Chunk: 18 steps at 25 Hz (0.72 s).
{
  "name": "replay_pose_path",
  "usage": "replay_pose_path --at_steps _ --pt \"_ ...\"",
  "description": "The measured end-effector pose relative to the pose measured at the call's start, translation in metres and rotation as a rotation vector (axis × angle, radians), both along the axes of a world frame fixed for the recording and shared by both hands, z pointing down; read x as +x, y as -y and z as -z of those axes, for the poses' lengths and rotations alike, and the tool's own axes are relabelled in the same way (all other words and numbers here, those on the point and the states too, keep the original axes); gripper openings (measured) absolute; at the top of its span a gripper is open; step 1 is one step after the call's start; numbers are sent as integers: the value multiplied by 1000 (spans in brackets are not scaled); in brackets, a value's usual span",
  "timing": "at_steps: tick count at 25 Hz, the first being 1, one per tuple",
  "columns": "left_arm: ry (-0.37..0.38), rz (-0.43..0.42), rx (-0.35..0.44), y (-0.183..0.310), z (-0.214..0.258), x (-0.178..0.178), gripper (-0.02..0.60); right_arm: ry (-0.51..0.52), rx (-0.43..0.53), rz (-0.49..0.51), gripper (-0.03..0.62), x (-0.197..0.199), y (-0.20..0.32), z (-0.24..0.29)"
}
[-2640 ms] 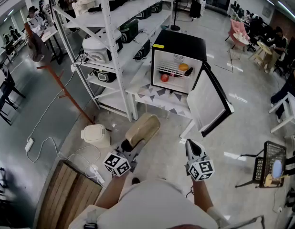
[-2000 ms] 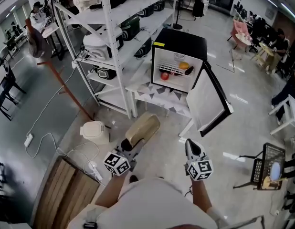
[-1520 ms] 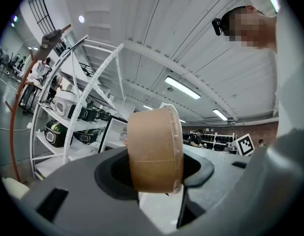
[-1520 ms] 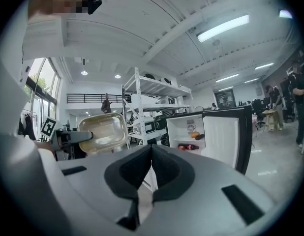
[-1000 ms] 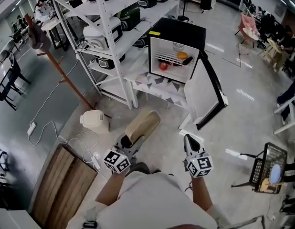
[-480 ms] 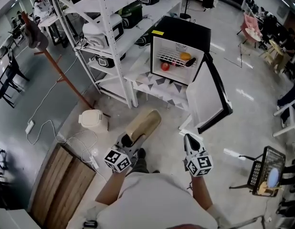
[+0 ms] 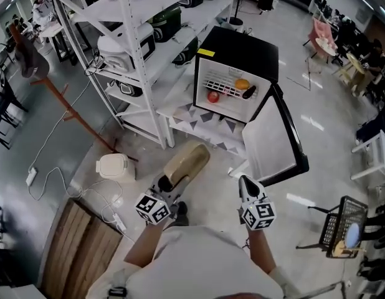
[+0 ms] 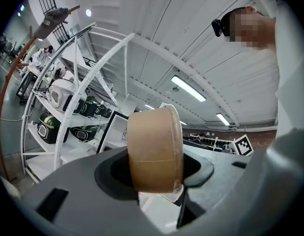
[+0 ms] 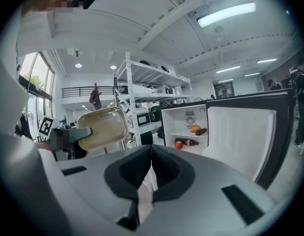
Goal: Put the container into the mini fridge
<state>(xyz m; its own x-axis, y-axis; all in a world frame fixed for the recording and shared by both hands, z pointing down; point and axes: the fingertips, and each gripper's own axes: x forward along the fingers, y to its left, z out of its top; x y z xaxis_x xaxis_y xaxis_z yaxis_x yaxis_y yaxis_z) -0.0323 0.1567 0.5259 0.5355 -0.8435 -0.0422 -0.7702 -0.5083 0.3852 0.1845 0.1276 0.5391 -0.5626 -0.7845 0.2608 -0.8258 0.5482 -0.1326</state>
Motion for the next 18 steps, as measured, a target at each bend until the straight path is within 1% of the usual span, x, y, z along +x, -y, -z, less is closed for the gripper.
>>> replay_pose_path --at_steps 4,9,18 --pt "-11 -26 -4 36 -5 -15 207 -8 -3 -26 9 -11 29 -2" --pt "-14 -77 -15 76 -13 -28 207 -35 -17 -64 8 -24 57 -9" --pt "-46 -179 -42 121 -24 -45 207 -46 -21 -133 9 -48 83 -12"
